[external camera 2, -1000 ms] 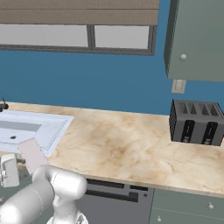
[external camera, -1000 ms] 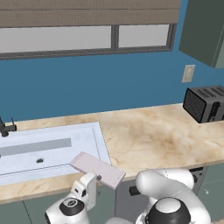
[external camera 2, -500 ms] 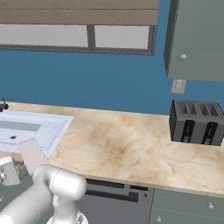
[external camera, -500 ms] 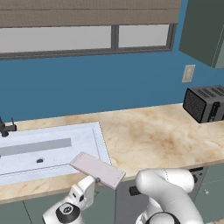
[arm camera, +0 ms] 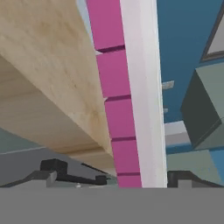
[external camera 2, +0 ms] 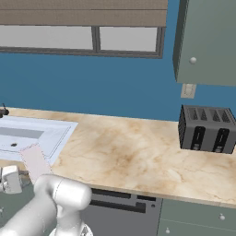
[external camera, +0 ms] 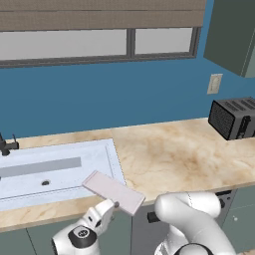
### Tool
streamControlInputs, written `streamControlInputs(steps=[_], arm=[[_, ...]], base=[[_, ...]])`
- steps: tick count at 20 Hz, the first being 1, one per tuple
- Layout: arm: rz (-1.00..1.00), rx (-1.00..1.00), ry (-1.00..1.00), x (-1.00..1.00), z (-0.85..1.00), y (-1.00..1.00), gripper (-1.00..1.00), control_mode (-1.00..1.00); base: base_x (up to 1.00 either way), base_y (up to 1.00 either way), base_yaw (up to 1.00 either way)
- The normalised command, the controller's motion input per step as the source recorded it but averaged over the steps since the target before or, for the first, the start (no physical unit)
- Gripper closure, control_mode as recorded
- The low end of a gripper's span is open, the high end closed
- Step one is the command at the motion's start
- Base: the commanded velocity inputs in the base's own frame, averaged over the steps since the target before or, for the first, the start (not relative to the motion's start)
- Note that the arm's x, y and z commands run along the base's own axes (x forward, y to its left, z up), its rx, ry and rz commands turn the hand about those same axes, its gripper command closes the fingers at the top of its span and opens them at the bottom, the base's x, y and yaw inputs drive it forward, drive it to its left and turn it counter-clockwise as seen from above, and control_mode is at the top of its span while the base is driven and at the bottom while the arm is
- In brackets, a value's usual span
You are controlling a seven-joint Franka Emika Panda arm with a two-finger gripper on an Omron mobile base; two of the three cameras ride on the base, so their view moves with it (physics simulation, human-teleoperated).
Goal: The ice cube tray has been filled with water. Take the tray and place it in the freezer to make ice. Close the freezer door after placing the tray.
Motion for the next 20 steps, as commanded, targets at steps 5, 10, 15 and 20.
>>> streamControlInputs(steps=[5,10,15,20], arm=[[0.07,0.12,0.00,0.00,0.00,-0.23,-1.00,-1.00],[0.10,0.03,0.00,0.00,0.04,-0.01,-1.00,-1.00],[0.10,0.00,0.00,0.00,0.15,0.00,-1.00,-1.00],[0.10,0.00,0.00,0.00,0.17,0.00,-1.00,-1.00]], base=[[0.00,0.00,0.00],[0.00,0.00,0.00],[0.00,0.00,0.00],[0.00,0.00,0.00]])
